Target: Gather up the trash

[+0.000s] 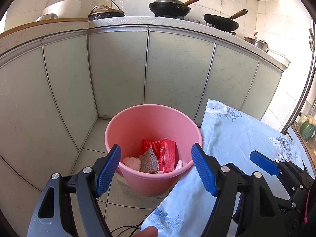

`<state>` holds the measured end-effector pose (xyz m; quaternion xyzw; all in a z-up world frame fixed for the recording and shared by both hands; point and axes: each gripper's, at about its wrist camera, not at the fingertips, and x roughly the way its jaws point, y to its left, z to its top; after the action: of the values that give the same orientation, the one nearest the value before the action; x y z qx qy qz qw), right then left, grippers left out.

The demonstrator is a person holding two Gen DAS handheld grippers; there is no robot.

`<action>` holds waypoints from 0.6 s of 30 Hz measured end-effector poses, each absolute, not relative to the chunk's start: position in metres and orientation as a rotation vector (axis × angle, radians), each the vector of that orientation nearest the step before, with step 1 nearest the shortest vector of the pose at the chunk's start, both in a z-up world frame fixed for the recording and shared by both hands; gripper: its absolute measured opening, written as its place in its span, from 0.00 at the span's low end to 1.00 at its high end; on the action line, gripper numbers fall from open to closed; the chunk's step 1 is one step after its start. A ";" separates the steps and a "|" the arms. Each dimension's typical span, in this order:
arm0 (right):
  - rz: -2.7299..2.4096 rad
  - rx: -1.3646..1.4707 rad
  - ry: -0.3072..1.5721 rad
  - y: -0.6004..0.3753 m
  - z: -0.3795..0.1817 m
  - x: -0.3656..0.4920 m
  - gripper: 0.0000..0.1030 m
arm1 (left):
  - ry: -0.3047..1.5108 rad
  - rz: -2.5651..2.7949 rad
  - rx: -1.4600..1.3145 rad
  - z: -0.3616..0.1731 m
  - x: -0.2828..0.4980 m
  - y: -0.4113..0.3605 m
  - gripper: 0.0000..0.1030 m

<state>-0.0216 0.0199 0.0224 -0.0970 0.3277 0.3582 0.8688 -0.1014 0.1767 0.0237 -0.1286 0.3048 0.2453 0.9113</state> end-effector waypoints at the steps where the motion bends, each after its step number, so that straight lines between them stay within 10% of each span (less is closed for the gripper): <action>1: 0.750 -0.202 0.686 0.020 0.022 -0.022 0.55 | 0.629 0.506 -0.263 0.024 -0.102 0.176 0.70; 18: 0.749 -0.202 0.693 0.016 0.020 -0.020 0.55 | 0.635 0.502 -0.257 0.021 -0.101 0.174 0.70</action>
<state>-0.0204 0.0161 0.0198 -0.0966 0.3311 0.3579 0.8677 -0.1010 0.1743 0.0212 -0.1247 0.3081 0.2436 0.9111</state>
